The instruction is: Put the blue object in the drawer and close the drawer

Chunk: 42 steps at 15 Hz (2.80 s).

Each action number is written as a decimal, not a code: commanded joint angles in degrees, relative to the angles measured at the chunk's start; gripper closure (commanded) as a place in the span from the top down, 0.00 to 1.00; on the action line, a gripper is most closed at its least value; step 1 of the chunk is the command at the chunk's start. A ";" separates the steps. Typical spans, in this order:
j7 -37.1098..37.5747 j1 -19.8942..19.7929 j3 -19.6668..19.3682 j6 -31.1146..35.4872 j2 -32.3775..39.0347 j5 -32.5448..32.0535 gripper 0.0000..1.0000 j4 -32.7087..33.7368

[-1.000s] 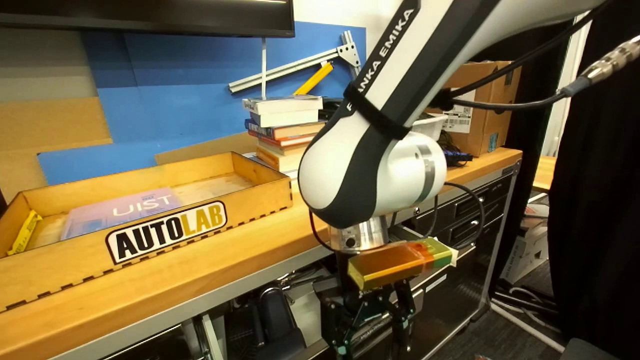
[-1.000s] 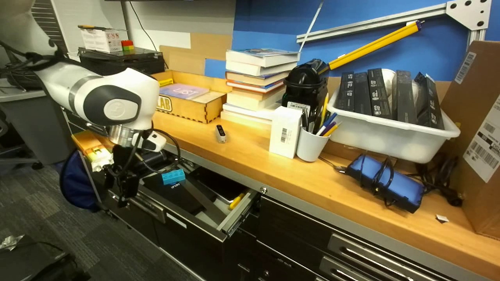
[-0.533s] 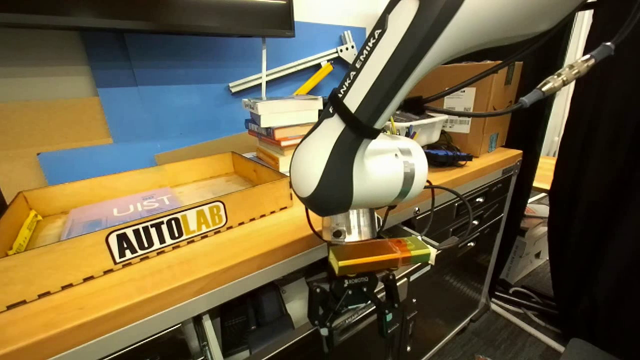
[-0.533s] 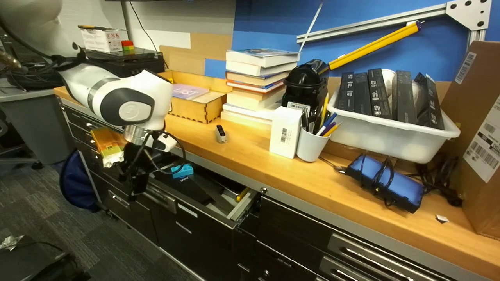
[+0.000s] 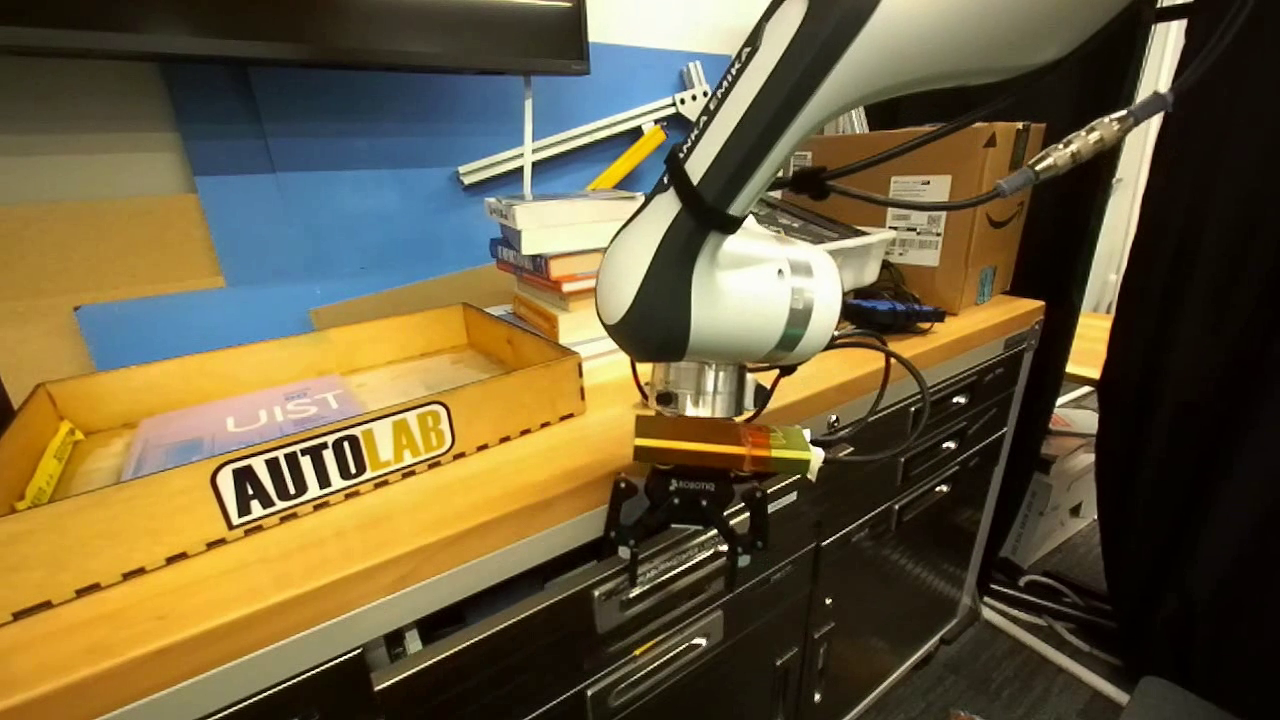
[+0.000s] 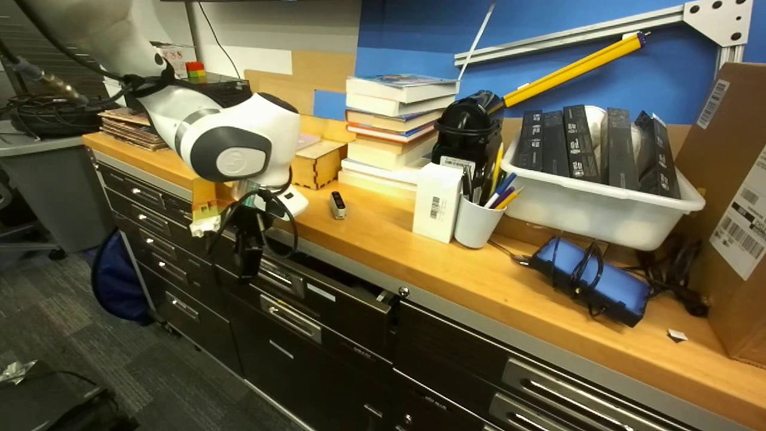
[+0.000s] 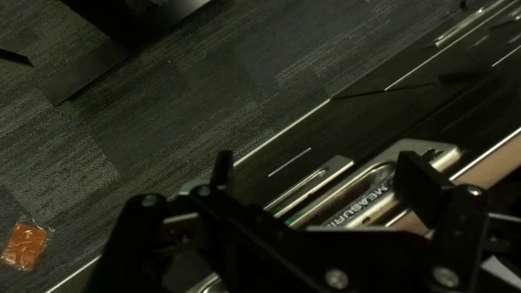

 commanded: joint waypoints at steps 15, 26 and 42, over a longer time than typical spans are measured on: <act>0.93 1.35 -1.31 -11.27 8.70 -6.32 1.00 8.01; 26.91 5.56 -5.30 -3.29 6.59 -14.69 1.00 7.10; 20.77 4.22 2.96 -12.24 -20.42 -24.62 1.00 0.92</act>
